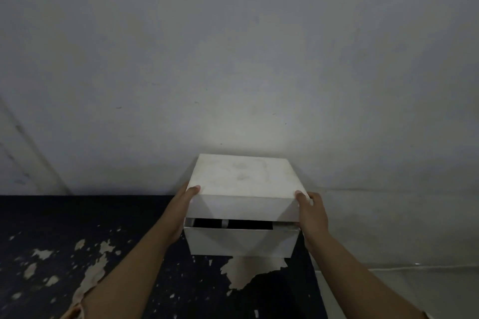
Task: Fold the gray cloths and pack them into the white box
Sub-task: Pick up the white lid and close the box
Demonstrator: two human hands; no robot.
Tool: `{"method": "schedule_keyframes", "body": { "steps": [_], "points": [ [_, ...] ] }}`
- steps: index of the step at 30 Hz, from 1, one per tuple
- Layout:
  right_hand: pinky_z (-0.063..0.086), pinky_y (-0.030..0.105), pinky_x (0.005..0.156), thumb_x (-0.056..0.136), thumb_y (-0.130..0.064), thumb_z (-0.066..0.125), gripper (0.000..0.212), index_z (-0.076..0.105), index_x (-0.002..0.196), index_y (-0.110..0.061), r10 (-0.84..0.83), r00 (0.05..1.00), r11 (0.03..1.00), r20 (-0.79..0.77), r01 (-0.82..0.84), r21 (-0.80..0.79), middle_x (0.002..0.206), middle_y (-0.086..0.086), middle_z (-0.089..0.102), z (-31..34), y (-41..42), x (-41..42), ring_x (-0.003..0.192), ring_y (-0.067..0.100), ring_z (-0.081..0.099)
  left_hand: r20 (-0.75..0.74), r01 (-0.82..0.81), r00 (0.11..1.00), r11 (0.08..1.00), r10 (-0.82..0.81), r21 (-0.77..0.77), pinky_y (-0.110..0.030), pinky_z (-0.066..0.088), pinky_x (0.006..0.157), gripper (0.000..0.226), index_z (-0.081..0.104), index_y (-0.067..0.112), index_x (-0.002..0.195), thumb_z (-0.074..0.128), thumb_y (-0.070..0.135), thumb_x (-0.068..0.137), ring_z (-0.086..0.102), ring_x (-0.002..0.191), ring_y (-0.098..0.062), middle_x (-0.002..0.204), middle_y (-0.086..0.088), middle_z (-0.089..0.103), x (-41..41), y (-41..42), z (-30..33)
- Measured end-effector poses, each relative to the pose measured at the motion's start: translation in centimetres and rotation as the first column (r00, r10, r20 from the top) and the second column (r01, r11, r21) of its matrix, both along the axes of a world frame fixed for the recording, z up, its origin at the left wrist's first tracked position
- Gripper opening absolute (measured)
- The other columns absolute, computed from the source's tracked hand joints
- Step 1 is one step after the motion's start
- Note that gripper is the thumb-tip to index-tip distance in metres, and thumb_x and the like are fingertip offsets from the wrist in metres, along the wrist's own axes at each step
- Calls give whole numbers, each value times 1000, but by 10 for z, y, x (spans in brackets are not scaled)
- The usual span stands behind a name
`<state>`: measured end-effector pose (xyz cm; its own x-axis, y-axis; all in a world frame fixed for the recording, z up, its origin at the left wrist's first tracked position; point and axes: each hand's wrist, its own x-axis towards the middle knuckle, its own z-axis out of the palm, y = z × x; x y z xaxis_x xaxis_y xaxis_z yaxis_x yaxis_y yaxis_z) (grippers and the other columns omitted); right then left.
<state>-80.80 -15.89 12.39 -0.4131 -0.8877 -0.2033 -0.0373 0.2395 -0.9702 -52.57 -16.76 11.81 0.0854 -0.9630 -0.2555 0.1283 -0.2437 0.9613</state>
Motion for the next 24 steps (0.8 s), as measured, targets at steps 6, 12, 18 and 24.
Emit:
{"method": "schedule_keyframes", "body": {
  "steps": [6, 12, 18, 24],
  "points": [
    [49, 35, 68, 93, -37, 49, 21, 48, 108, -21, -32, 999, 999, -10, 32, -12, 96, 5, 55, -8, -2, 6, 85, 25, 55, -74, -39, 996, 996, 45, 84, -38, 51, 71, 30, 54, 33, 120, 51, 38, 90, 58, 102, -27, 113, -3, 61, 0, 1, -14],
    [46, 34, 74, 95, -31, 47, 11, 48, 103, -25, -51, 998, 999, -32, 51, -8, 98, 5, 57, -20, 2, 8, 85, 24, 54, -97, -15, 995, 999, 20, 49, -38, 51, 74, 25, 60, 40, 113, 53, 38, 89, 58, 107, -25, 119, 2, 62, 3, -1, -18],
    [43, 28, 63, 92, -27, 54, 15, 48, 106, -26, -34, 999, 997, -2, 34, -72, 102, 1, 56, -24, 6, 10, 85, 18, 55, -170, 21, 985, 998, -11, 59, -46, 49, 88, 29, 56, 36, 120, 50, 34, 91, 55, 114, -28, 126, -2, 59, 4, 2, -25],
    [44, 22, 67, 83, -29, 68, 43, 42, 118, -29, 52, 996, 987, 73, -41, -153, 105, -7, 54, -31, 14, 13, 89, 6, 53, -197, 50, 980, 997, -38, 55, -40, 49, 83, 26, 55, 38, 118, 48, 33, 93, 55, 115, -25, 126, 1, 59, 5, 5, -23]
  ]
}}
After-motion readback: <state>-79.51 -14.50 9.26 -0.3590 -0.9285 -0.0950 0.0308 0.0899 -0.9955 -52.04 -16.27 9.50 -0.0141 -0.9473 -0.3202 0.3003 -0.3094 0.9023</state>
